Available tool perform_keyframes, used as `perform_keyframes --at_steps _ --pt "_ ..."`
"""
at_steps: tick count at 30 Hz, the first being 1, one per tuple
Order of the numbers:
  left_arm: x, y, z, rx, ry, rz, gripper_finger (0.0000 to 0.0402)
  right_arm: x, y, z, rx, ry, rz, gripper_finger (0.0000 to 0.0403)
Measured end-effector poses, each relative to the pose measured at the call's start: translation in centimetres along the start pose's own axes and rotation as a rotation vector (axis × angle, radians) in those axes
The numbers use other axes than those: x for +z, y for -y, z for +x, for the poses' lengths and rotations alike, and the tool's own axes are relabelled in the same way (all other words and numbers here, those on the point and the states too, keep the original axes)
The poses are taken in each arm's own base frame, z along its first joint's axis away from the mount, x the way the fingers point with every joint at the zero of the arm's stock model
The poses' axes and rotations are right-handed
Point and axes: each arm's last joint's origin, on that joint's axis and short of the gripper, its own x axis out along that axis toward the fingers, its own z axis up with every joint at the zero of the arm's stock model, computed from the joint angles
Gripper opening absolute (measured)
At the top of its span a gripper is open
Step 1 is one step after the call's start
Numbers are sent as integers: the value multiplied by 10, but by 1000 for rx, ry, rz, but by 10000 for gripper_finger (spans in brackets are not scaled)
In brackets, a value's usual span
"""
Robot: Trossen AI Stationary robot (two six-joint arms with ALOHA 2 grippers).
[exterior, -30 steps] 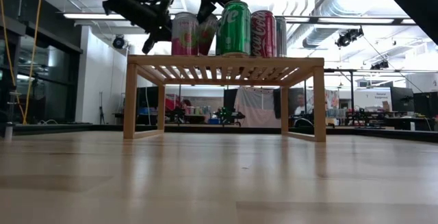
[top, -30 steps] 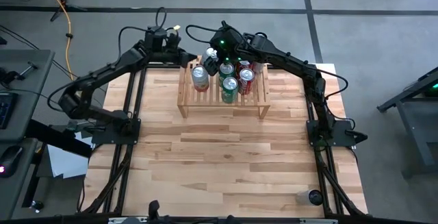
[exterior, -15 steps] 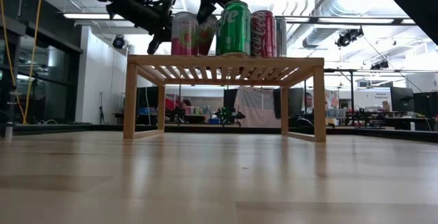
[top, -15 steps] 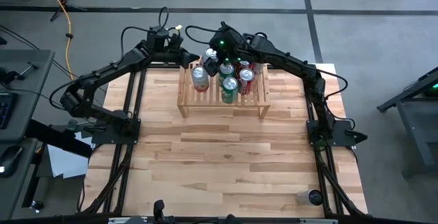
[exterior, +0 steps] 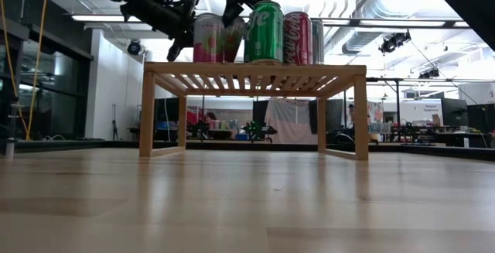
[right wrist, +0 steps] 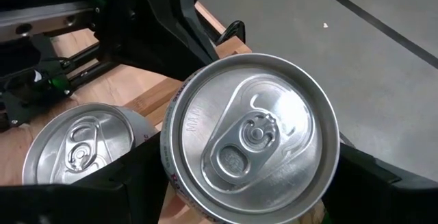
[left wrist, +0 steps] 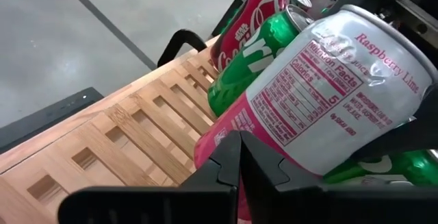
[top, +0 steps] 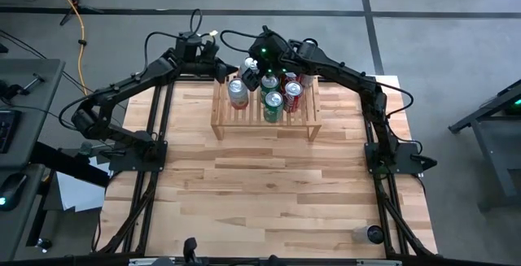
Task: Place canned beverage on shelf
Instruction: Put the pink soda can on the shelf aligned with the other pink soda can
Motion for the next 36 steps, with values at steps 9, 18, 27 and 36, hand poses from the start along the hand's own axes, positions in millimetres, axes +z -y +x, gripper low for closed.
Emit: perform_keyframes --at_steps 9,18,27,36 --pt "-5 -5 12 10 -31 9 0 -1 0 0 -1 -6 -3 292" --pt "-7 -9 18 19 -49 4 0 -1 0 0 0 -6 -4 292" --pt "-7 -9 19 9 -51 7 0 0 0 0 -4 0 0 334" --pt "-7 -9 19 10 -49 10 0 0 1 -1 -8 2 0 345"
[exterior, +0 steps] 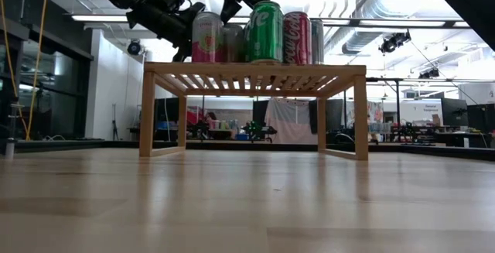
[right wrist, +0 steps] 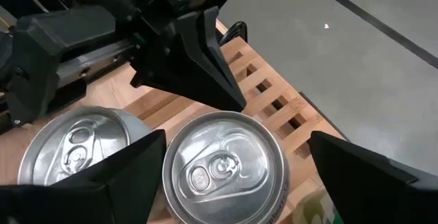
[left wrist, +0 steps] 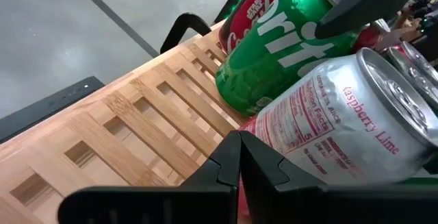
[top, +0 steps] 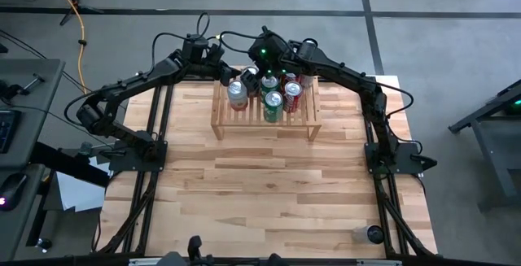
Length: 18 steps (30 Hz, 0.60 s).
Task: Place canned beverage on shelf
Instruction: Put the pink soda can on the shelf aligned with the other pink soda can, then adjust the pink soda can on the shelf
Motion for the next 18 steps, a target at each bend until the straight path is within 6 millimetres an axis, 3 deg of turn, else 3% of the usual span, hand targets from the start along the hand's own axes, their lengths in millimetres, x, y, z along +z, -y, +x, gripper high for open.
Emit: perform_keyframes --at_steps 6,12,18 --pt "5 -5 -6 66 52 22 0 6 0 0 3 61 6 346" --pt "27 -6 -45 89 240 12 0 24 6 -14 25 198 7 346" --pt "33 15 -81 75 335 73 0 33 8 -37 41 280 -10 346"
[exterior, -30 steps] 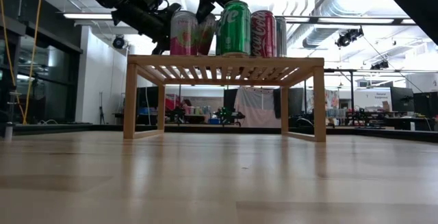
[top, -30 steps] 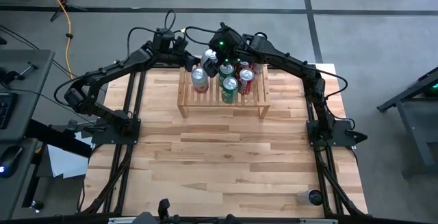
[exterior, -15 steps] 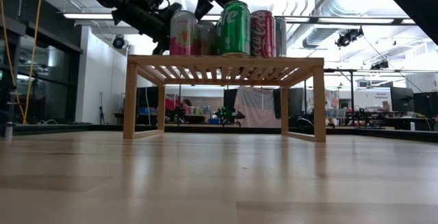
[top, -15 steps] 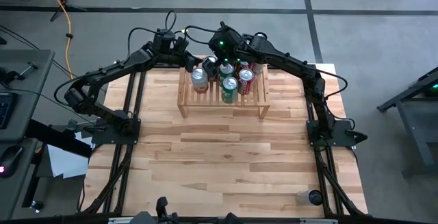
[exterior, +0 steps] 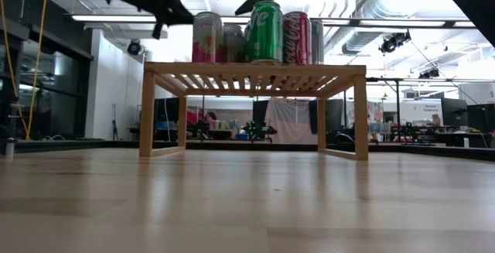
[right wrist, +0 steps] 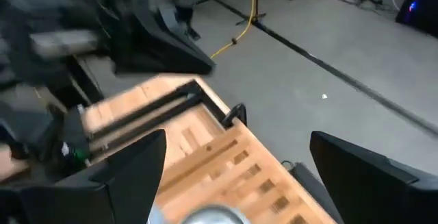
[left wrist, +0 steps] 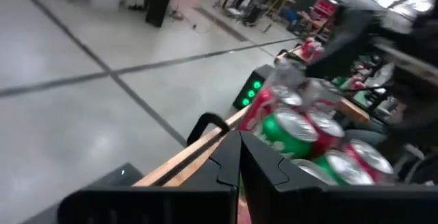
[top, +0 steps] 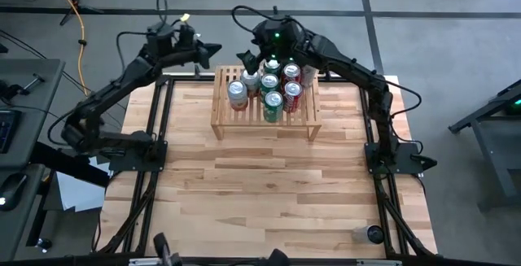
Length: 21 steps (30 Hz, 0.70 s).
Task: Place canned beverage on shelf
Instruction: Adjust the pink soda can on the shelf
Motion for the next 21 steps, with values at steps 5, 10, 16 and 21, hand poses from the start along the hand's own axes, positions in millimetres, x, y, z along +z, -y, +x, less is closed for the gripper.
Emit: perform_keyframes --at_steps 5,10,16,21 --pt "0 28 -20 -64 -9 80 0 -4 -1 -18 60 -98 -155 346" --pt "-13 49 -33 -48 -85 147 0 -7 -6 -49 14 -186 -220 312" --pt "-34 64 -34 61 -214 216 0 -14 -7 -91 -89 -304 -302 159" --pt "-45 66 -36 141 -306 259 0 -23 0 -124 -109 -407 -320 16"
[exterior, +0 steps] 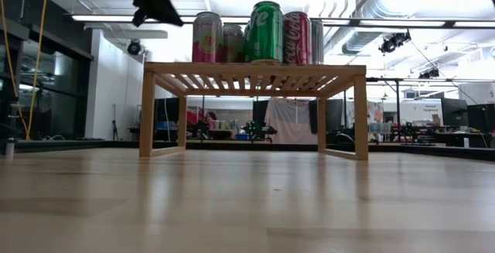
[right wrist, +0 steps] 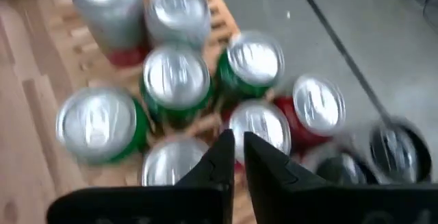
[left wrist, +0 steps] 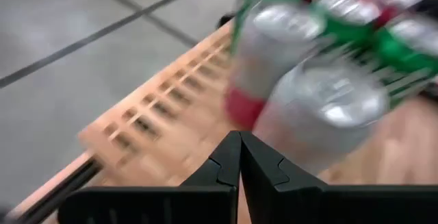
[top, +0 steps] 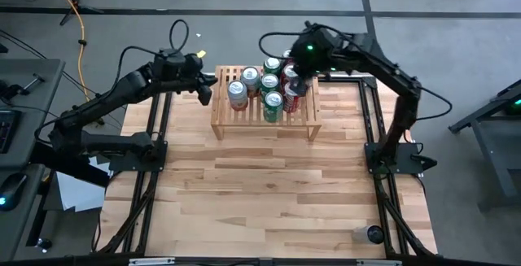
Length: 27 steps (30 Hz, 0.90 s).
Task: Place canned beverage on shelf
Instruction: Adjust the pink soda can on the shelf
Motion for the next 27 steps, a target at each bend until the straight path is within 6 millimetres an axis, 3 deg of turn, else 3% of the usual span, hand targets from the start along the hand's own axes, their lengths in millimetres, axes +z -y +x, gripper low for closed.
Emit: perform_keyframes --at_steps 3,6,12,16,21,27 --pt "-5 -2 0 42 -54 15 0 -17 3 -13 -9 -28 37 25" --pt "-10 -2 1 21 -94 52 0 -42 5 -23 -47 -36 98 7" --pt "-32 -3 21 -39 -96 51 0 -101 0 -33 -28 60 304 5" --pt "-40 -3 31 -90 -74 23 0 -129 -6 -41 16 134 416 3" --pt "-43 -2 34 -95 -42 24 0 -144 -8 -48 34 186 502 1" --pt "-43 3 38 -116 -26 20 0 -142 -8 -48 30 219 526 0"
